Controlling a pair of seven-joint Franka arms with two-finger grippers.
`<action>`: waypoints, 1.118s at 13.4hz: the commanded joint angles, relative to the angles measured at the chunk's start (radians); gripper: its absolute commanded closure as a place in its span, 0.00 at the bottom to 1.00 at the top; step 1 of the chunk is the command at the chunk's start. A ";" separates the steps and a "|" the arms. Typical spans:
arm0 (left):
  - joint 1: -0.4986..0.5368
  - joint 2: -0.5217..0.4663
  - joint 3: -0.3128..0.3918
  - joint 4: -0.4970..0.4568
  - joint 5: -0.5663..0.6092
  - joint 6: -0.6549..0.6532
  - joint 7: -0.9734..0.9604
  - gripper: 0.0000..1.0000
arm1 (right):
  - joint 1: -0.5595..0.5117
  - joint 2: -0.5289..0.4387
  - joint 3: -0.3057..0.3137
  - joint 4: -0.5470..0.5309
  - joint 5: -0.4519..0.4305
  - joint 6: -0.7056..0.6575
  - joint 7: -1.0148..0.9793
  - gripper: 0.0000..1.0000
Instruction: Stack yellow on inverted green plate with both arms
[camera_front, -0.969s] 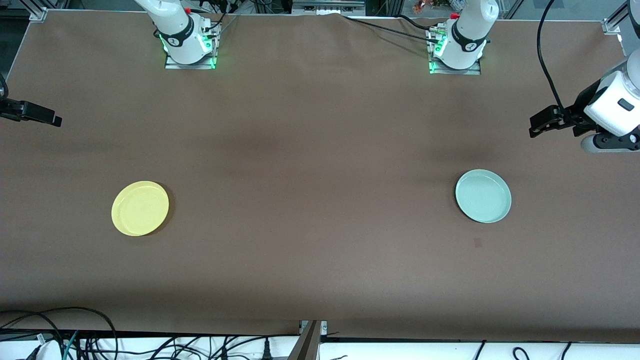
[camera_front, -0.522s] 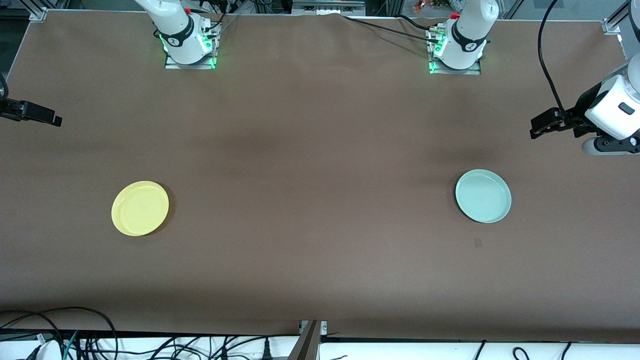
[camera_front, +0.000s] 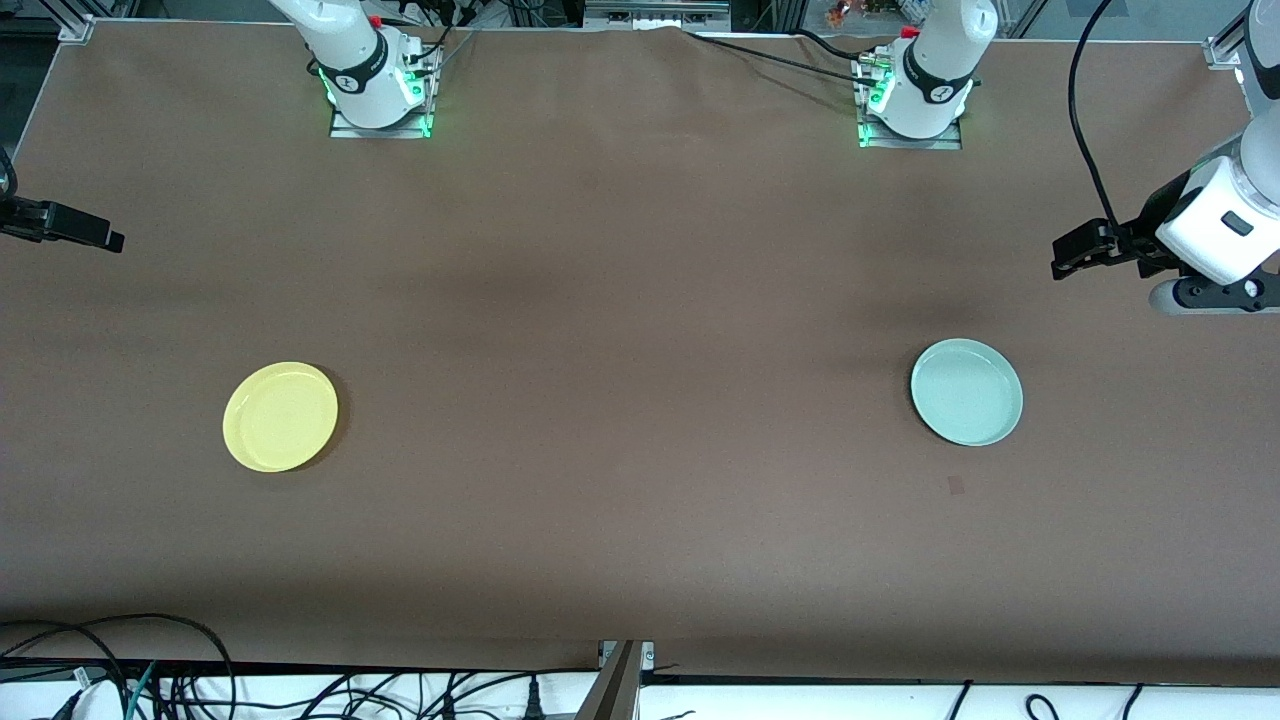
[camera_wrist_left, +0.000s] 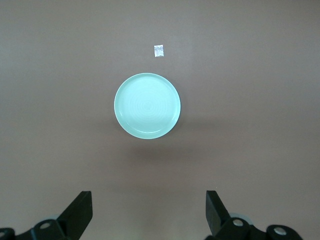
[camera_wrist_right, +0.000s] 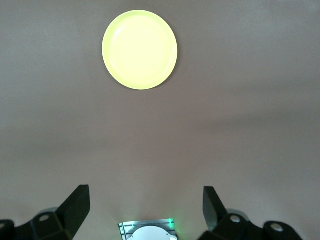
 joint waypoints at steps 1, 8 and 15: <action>-0.006 0.008 0.001 0.018 -0.002 -0.017 0.008 0.00 | 0.002 -0.003 0.002 0.011 -0.007 -0.020 0.009 0.00; 0.007 0.008 -0.010 0.018 0.000 -0.018 0.008 0.00 | 0.002 -0.003 0.002 0.011 -0.005 -0.019 0.009 0.00; 0.007 0.008 -0.013 0.022 0.026 -0.015 0.008 0.00 | 0.002 -0.003 0.002 0.011 -0.005 -0.019 0.009 0.00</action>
